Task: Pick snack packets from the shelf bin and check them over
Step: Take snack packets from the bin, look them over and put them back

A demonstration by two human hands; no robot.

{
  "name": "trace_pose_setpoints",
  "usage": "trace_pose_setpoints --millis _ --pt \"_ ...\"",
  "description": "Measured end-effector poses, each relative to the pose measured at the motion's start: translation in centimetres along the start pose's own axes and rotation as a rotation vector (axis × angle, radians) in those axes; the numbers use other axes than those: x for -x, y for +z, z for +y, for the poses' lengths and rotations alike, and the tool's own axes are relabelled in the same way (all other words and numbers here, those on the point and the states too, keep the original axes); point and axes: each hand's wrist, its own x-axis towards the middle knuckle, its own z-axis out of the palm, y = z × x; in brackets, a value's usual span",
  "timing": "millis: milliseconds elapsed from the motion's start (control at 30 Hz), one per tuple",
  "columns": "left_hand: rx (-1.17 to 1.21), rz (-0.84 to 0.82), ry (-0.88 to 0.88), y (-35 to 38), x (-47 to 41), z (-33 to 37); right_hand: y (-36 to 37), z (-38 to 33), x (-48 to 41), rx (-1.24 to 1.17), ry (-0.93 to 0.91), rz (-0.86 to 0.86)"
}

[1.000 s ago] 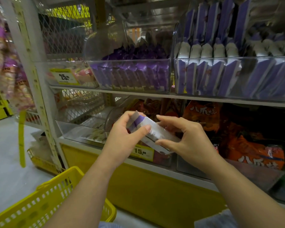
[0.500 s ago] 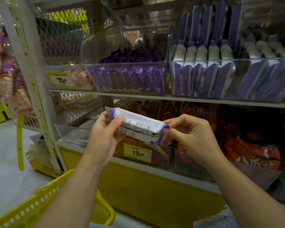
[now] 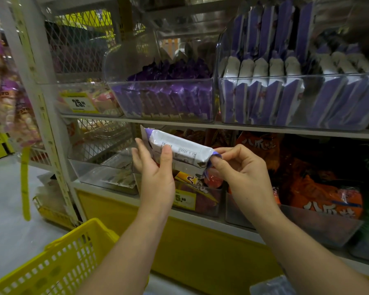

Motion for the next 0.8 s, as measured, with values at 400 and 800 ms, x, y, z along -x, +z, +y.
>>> trace_pose_setpoints --millis 400,800 --pt "0.411 -0.39 -0.086 1.1 0.4 -0.4 0.8 -0.7 0.5 0.066 -0.036 -0.032" --pt "0.633 -0.303 -0.328 -0.2 -0.4 0.2 0.9 -1.2 0.7 -0.024 0.071 -0.152"
